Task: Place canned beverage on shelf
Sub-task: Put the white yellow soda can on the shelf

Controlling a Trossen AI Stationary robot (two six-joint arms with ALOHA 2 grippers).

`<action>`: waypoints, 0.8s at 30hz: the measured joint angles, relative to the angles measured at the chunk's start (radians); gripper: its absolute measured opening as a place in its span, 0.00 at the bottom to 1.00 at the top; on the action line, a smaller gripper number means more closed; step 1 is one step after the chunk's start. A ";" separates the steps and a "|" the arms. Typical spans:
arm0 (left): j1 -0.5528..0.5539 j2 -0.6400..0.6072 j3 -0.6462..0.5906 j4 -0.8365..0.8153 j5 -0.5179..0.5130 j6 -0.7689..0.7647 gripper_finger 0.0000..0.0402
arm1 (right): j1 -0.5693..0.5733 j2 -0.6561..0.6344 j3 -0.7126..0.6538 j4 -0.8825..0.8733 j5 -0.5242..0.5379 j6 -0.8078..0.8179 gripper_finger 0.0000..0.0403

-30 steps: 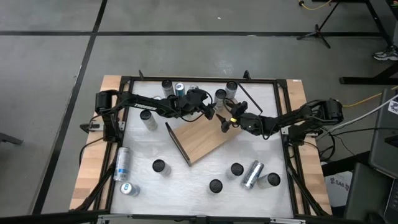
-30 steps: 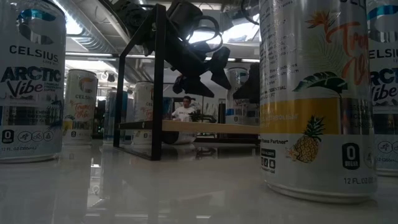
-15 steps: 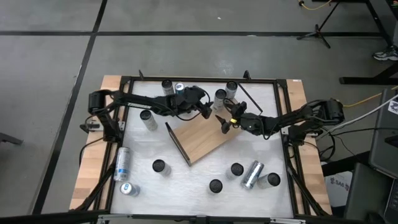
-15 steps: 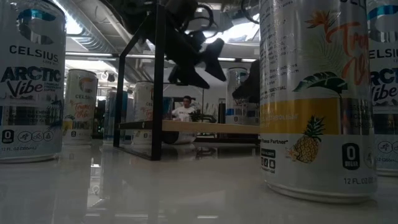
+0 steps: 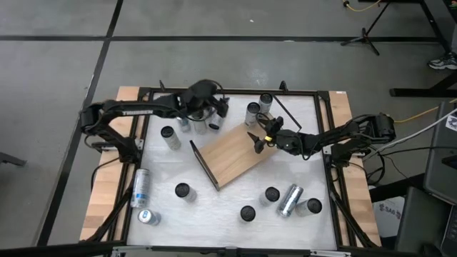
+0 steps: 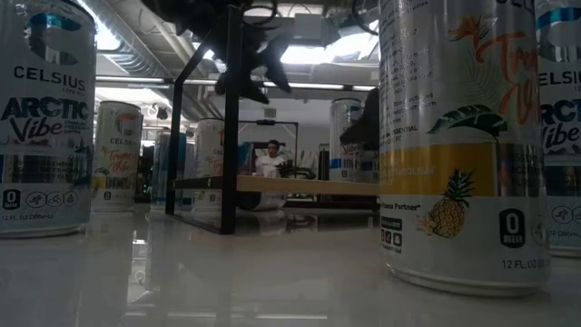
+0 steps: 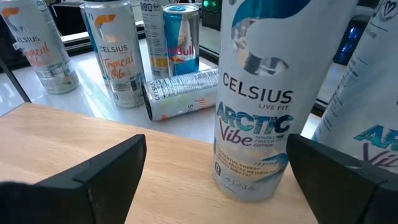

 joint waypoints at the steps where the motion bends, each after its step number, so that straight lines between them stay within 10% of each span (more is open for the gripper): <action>1: 0.017 -0.011 0.000 -0.025 0.000 0.000 0.72 | 0.000 0.000 0.000 -0.006 0.000 0.001 0.93; 24: 0.248 -0.082 0.000 -0.295 0.065 0.053 0.72 | 0.000 0.000 0.000 -0.032 0.000 0.003 0.93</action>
